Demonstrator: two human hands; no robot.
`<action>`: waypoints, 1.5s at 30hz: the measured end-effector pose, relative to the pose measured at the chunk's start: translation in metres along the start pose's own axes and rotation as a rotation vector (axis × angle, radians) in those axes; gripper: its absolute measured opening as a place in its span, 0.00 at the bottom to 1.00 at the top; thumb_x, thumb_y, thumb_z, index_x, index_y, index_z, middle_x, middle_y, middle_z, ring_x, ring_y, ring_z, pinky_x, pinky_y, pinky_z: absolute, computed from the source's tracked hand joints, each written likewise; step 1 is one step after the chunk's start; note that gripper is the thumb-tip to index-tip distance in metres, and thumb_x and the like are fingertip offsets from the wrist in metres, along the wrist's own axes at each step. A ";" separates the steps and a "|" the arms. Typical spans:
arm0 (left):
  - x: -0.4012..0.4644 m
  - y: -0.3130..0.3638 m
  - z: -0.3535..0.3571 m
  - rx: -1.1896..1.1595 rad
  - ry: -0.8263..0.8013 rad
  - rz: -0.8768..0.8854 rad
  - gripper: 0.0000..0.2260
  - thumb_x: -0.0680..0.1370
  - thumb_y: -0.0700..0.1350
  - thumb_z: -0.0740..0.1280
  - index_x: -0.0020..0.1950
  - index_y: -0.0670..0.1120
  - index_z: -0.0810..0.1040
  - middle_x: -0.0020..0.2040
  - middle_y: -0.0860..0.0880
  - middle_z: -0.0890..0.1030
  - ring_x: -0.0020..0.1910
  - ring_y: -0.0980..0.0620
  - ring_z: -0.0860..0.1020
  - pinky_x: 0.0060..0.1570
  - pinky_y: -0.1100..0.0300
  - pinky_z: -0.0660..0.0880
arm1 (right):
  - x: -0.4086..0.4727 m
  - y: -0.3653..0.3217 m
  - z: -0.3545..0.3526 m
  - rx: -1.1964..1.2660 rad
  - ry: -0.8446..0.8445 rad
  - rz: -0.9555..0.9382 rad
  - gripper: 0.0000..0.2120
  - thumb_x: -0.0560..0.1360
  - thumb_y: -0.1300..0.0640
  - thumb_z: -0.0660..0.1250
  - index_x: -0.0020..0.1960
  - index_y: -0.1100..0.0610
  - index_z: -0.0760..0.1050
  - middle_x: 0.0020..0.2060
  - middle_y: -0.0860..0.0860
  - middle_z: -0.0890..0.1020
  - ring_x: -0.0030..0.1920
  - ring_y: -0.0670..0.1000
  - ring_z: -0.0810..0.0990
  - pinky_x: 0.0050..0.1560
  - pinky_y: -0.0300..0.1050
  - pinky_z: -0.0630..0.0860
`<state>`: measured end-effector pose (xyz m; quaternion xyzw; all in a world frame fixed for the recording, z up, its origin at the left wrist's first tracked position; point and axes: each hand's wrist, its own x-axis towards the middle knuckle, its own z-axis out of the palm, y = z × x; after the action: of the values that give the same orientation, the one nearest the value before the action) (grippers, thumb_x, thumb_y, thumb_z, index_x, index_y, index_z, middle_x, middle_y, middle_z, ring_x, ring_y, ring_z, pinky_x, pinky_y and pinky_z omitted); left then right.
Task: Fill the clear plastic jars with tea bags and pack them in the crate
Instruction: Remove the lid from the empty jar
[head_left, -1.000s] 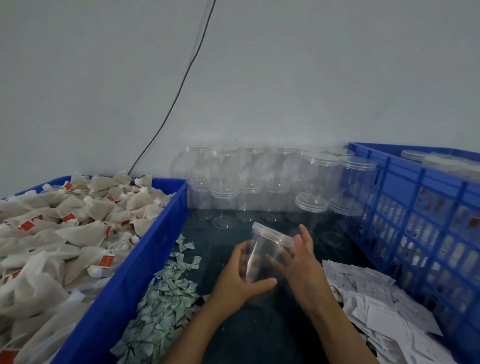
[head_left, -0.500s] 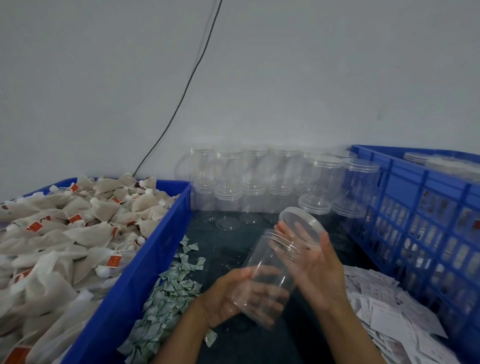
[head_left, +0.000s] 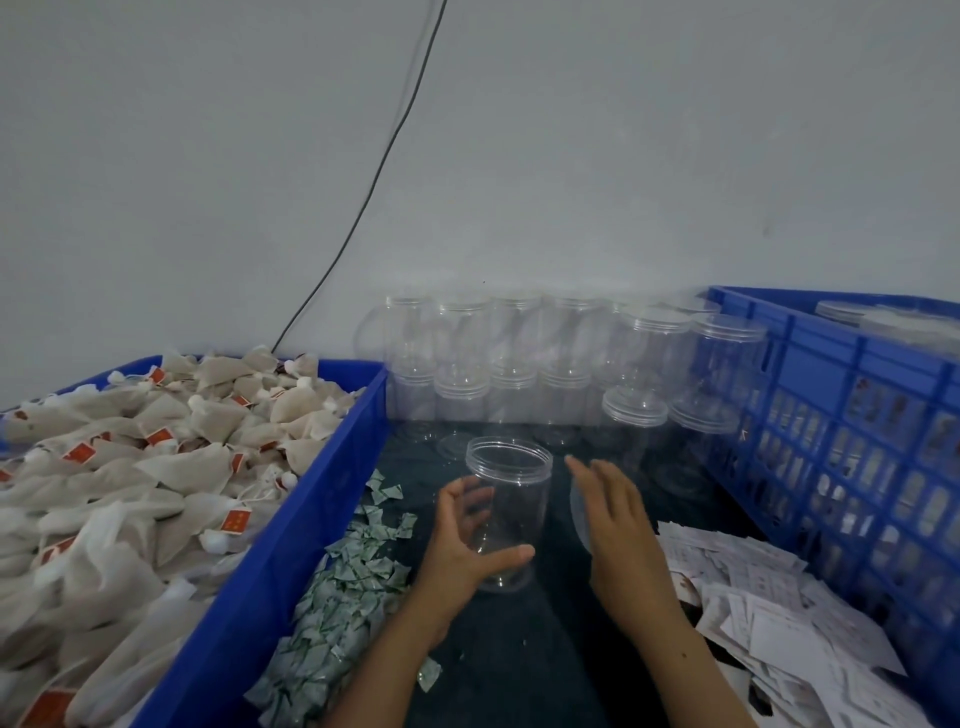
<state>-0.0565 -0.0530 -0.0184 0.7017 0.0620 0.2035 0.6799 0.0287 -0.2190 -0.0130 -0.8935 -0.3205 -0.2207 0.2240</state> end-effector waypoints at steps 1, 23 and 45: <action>0.000 -0.002 0.000 0.042 0.006 0.016 0.38 0.62 0.40 0.81 0.64 0.58 0.64 0.66 0.56 0.72 0.65 0.58 0.71 0.66 0.54 0.70 | 0.000 -0.001 0.003 -0.123 -0.063 -0.037 0.50 0.68 0.74 0.62 0.78 0.47 0.37 0.76 0.49 0.47 0.77 0.54 0.42 0.77 0.50 0.47; 0.004 0.024 -0.010 -0.080 0.114 -0.017 0.24 0.71 0.42 0.74 0.65 0.50 0.70 0.61 0.56 0.76 0.56 0.64 0.77 0.49 0.69 0.76 | -0.003 -0.019 0.009 0.547 -0.161 -0.064 0.45 0.70 0.77 0.56 0.74 0.36 0.57 0.67 0.28 0.67 0.68 0.33 0.67 0.73 0.42 0.59; 0.035 0.135 -0.099 0.147 0.506 -0.193 0.08 0.79 0.39 0.61 0.41 0.44 0.75 0.38 0.46 0.75 0.39 0.48 0.73 0.45 0.50 0.74 | 0.138 -0.181 -0.028 1.139 -0.157 0.240 0.17 0.74 0.75 0.53 0.42 0.58 0.76 0.39 0.54 0.81 0.40 0.51 0.80 0.42 0.41 0.77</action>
<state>-0.0867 0.0426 0.1197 0.6670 0.3110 0.3013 0.6063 -0.0032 -0.0431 0.1306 -0.6760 -0.3008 0.0802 0.6679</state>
